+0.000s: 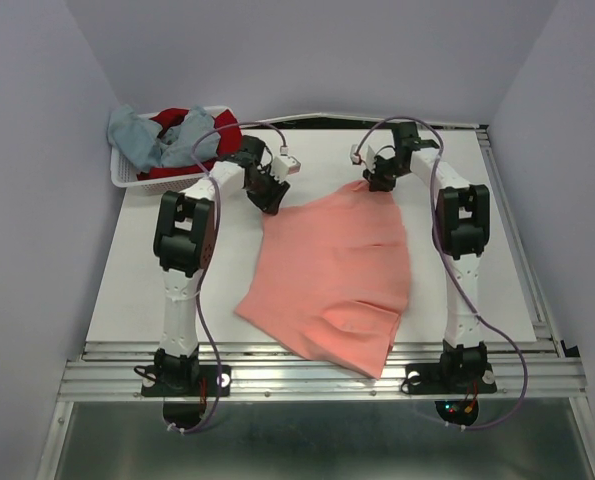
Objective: Fold and stack the skirts
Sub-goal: Flatten the skirt out, then fold the skirt
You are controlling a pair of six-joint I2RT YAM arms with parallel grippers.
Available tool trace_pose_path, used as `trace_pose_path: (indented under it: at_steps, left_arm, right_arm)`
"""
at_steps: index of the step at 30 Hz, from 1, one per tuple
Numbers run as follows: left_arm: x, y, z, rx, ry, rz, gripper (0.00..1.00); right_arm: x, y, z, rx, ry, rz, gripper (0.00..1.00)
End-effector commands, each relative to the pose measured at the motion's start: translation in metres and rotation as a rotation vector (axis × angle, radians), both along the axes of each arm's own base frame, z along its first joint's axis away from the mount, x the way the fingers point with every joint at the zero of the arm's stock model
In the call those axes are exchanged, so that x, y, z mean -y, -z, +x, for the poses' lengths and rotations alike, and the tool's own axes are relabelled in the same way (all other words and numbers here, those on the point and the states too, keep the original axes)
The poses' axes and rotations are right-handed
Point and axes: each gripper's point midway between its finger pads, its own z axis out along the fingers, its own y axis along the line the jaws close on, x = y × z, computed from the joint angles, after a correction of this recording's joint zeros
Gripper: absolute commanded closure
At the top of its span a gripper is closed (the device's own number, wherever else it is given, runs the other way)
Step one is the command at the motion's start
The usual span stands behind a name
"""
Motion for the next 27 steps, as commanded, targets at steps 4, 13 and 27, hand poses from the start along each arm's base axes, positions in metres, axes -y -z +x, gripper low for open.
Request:
trace_pose_path:
  at_steps: [4, 13, 27]
  left_arm:
    - [0.005, 0.011, -0.003, -0.031, 0.038, 0.013, 0.61]
    - [0.013, -0.032, 0.032, 0.085, -0.045, -0.041, 1.00]
    - [-0.006, -0.164, 0.079, 0.524, -0.198, -0.087, 1.00]
  right_arm:
    - [0.007, -0.012, 0.048, 0.112, 0.122, -0.015, 0.99]
    - [0.018, -0.088, 0.117, 0.419, 0.290, 0.024, 0.99]
    - [0.024, -0.250, 0.106, 0.712, 0.299, 0.069, 0.99]
